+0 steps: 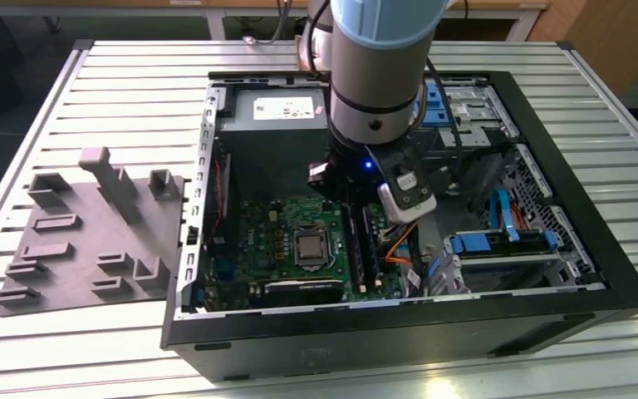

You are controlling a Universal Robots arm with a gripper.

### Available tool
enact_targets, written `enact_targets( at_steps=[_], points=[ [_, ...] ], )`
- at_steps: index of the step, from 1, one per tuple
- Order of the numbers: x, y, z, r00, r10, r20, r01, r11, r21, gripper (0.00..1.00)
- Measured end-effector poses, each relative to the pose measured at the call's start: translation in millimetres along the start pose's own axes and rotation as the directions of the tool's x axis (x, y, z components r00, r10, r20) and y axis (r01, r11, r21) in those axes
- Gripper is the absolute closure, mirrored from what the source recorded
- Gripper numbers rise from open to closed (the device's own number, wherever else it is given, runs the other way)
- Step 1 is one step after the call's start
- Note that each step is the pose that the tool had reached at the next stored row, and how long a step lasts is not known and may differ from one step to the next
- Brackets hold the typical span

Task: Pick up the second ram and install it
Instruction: 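Press down the second ram until it locks into place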

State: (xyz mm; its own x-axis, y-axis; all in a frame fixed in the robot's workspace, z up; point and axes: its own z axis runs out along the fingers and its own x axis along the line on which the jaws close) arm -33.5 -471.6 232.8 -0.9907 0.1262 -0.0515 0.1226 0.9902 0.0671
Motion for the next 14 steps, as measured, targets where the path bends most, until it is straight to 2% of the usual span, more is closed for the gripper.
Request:
enact_targets(
  at_steps=[14],
  points=[
    [-0.4, -3.4, -0.2, 1.0, 0.0, 0.0, 0.0, 1.0, 0.0, 0.89]
  ],
)
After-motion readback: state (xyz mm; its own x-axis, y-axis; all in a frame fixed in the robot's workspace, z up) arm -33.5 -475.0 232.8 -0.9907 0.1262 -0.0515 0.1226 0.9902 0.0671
